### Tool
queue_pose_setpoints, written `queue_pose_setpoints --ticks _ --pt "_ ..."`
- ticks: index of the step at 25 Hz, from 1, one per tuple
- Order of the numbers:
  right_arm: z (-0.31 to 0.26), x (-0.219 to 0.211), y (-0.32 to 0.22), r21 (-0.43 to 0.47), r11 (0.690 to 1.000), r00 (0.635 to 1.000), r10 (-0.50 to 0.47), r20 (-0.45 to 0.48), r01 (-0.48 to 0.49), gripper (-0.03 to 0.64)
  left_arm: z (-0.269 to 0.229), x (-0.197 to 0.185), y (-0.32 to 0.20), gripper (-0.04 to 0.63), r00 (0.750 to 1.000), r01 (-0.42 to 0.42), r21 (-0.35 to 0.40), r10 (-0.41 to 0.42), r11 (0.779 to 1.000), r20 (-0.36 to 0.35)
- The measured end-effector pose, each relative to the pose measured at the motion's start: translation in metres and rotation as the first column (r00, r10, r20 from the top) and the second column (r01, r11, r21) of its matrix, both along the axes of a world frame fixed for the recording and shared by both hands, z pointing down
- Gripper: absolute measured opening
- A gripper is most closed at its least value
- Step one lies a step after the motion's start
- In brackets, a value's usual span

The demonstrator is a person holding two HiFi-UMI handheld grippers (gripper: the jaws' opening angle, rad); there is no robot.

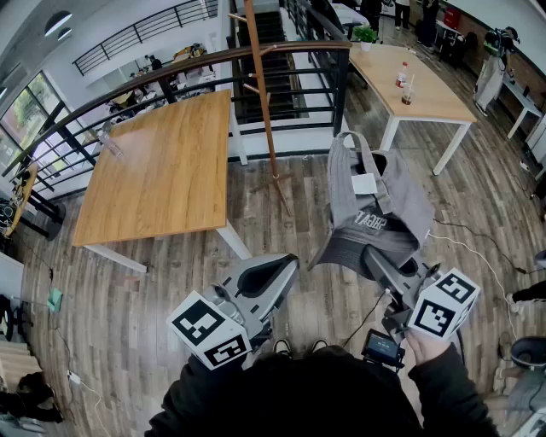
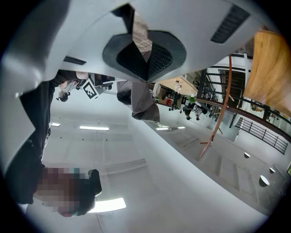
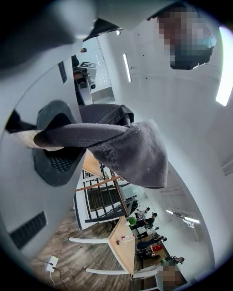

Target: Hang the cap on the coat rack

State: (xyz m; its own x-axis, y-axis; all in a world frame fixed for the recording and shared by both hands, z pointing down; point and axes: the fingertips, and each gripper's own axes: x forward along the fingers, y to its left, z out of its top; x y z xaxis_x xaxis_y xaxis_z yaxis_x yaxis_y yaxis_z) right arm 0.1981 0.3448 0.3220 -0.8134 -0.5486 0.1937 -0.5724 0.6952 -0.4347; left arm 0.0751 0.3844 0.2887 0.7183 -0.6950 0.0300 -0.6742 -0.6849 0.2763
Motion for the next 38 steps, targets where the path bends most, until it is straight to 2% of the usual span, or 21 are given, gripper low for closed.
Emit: queue_pose_setpoints --ticks 6,11,15,21,25,30,35,38 --pt "0.0 0.003 -0.002 -0.002 1.0 1.0 -0.018 0.013 0.018 0.041 0.001 0.009 -0.008 0.005 1.0 0.001 -0.01 -0.001 1.0 0.011" --pt "0.01 0.025 -0.002 -0.01 0.999 0.999 -0.04 0.008 0.04 0.041 0.012 0.028 -0.016 0.005 0.999 0.029 -0.051 -0.028 0.998 0.024" --pt "0.018 0.038 0.006 -0.05 0.995 0.996 -0.081 0.024 0.082 0.041 0.022 0.044 -0.017 0.005 0.997 0.067 -0.093 -0.063 0.993 0.048" --pt "0.028 0.039 0.019 -0.07 0.991 0.993 -0.107 0.048 0.11 0.041 0.033 0.056 -0.004 0.005 0.997 0.038 -0.128 -0.029 0.991 0.073" --pt "0.032 0.049 0.016 -0.067 0.991 0.993 -0.109 0.048 0.112 0.041 0.035 0.062 -0.007 0.005 0.997 0.029 -0.122 -0.021 0.992 0.073" --pt "0.027 0.044 -0.001 -0.056 0.995 0.995 -0.084 0.046 0.087 0.041 0.031 0.051 -0.029 0.005 0.999 0.022 -0.101 -0.017 0.995 0.052" --pt "0.023 0.04 -0.029 -0.059 0.997 0.999 -0.041 0.036 0.043 0.042 0.031 0.045 -0.062 0.005 0.999 -0.038 -0.085 0.041 0.996 0.033" --pt "0.022 0.033 -0.049 -0.071 0.997 0.999 -0.02 0.045 0.023 0.041 0.033 0.037 -0.091 0.005 0.997 -0.061 -0.066 0.064 0.996 0.047"
